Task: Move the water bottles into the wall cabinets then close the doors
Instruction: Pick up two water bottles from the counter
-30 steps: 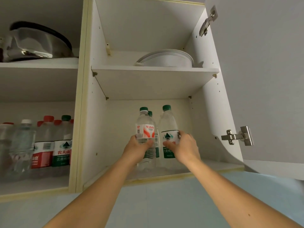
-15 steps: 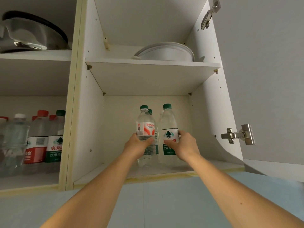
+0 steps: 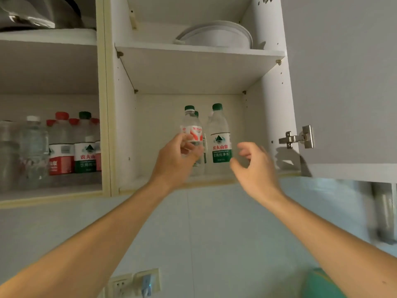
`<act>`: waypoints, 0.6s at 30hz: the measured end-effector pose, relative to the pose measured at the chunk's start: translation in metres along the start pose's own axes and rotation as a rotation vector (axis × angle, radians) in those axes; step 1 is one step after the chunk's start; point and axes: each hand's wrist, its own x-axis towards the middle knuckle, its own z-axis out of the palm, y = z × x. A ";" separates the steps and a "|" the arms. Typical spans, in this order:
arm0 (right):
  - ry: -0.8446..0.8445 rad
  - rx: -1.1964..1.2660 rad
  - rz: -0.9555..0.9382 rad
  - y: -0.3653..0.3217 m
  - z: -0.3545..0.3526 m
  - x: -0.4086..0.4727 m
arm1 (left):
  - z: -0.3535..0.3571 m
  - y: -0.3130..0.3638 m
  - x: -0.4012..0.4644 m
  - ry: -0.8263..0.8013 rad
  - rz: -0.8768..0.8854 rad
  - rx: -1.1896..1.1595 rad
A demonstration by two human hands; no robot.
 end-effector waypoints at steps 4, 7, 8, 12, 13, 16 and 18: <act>0.067 0.033 -0.065 -0.002 -0.019 -0.064 | -0.009 0.011 -0.055 0.020 0.118 -0.117; 0.019 0.018 -0.048 0.010 -0.030 -0.115 | -0.004 0.008 -0.104 -0.069 0.083 -0.256; -0.012 -0.003 -0.025 0.016 -0.034 -0.131 | 0.001 0.005 -0.122 -0.103 0.058 -0.299; -0.136 -0.061 0.163 0.046 -0.046 -0.195 | 0.032 -0.013 -0.192 -0.186 -0.096 -0.430; -0.168 -0.076 0.211 0.055 -0.049 -0.210 | 0.042 -0.019 -0.209 -0.203 -0.144 -0.455; -0.350 -0.190 0.358 0.090 -0.061 -0.254 | 0.076 -0.043 -0.269 -0.278 -0.308 -0.462; -0.522 -0.218 0.484 0.118 -0.068 -0.286 | 0.101 -0.063 -0.316 -0.354 -0.418 -0.438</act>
